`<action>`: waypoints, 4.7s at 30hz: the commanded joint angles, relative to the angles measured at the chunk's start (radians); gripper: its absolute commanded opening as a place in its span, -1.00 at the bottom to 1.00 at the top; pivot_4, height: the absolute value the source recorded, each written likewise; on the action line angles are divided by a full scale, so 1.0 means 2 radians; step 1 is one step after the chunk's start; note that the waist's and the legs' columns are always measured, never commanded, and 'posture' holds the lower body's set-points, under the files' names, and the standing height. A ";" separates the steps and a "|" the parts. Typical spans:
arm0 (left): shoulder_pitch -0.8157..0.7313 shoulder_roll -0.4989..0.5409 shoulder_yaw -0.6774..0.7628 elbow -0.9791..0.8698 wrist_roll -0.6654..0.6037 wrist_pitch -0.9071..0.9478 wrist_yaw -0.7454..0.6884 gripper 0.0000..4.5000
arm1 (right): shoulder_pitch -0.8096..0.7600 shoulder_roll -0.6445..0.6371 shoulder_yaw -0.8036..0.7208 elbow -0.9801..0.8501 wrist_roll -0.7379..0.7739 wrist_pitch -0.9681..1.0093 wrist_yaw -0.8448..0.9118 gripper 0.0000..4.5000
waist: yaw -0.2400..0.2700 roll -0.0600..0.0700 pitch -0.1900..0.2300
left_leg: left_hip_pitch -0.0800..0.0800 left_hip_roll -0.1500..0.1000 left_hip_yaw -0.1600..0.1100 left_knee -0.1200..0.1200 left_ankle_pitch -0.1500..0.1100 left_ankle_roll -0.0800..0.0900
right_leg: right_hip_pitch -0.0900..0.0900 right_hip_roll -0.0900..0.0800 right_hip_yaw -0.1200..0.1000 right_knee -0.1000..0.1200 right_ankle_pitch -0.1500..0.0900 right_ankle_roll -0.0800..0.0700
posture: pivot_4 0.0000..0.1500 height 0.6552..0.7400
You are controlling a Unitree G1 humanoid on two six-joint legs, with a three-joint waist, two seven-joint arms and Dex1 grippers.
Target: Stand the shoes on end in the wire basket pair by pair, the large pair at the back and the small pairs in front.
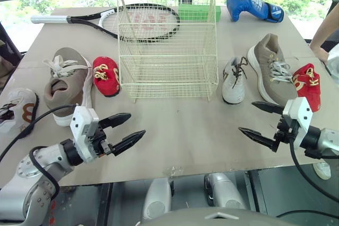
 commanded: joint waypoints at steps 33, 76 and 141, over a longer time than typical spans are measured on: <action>0.039 -0.011 0.064 -0.043 -0.067 -0.020 -0.063 1.00 | -0.546 0.120 0.372 0.278 -0.203 0.018 0.116 -0.04 | -0.007 0.001 0.001 | -0.002 0.000 -0.001 0.001 0.000 0.000 | -0.002 0.000 -0.001 0.001 0.000 0.000 | 1.00 1.00; -0.191 -0.008 -0.090 -0.062 -0.118 0.066 0.010 1.00 | -0.199 0.100 -0.099 -0.112 -0.038 0.180 -0.103 0.57 | 0.005 0.002 0.001 | -0.006 0.000 -0.006 0.002 0.000 0.000 | -0.002 0.000 -0.006 0.001 0.001 0.002 | 1.00 1.00; -0.114 -0.028 0.117 0.129 0.102 0.086 0.374 -0.20 | -0.288 0.060 0.125 0.003 0.034 -0.008 0.091 1.00 | 0.001 0.002 0.001 | -0.003 0.000 -0.007 0.003 0.000 0.000 | 0.000 -0.001 -0.008 0.003 0.000 0.000 | 1.00 1.00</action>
